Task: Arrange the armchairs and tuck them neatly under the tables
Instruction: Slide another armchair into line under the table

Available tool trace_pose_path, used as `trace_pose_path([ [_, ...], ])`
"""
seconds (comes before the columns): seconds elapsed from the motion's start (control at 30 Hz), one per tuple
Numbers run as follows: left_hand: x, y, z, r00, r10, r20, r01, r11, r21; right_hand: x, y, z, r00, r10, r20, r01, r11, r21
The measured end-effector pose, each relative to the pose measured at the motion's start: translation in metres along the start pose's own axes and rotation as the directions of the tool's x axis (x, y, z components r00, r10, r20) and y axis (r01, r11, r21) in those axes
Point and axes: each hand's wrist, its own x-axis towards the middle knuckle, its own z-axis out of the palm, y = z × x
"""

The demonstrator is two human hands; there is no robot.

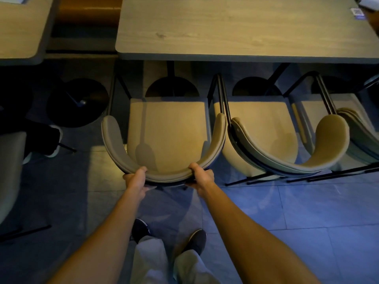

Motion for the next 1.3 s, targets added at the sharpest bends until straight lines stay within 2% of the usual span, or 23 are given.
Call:
trace_pose_path([
  [0.3, -0.002, 0.001, 0.004, 1.0, 0.018, -0.015, -0.018, 1.0, -0.014, 0.006, -0.015, 0.003, 0.998, 0.066, 0.022, -0.064, 0.995, -0.078],
  [1.3, -0.02, 0.014, 0.015, 0.999, -0.001, -0.055, 0.001, 1.0, 0.001, 0.021, -0.018, 0.004, 0.998, 0.001, 0.069, 0.011, 0.986, -0.167],
])
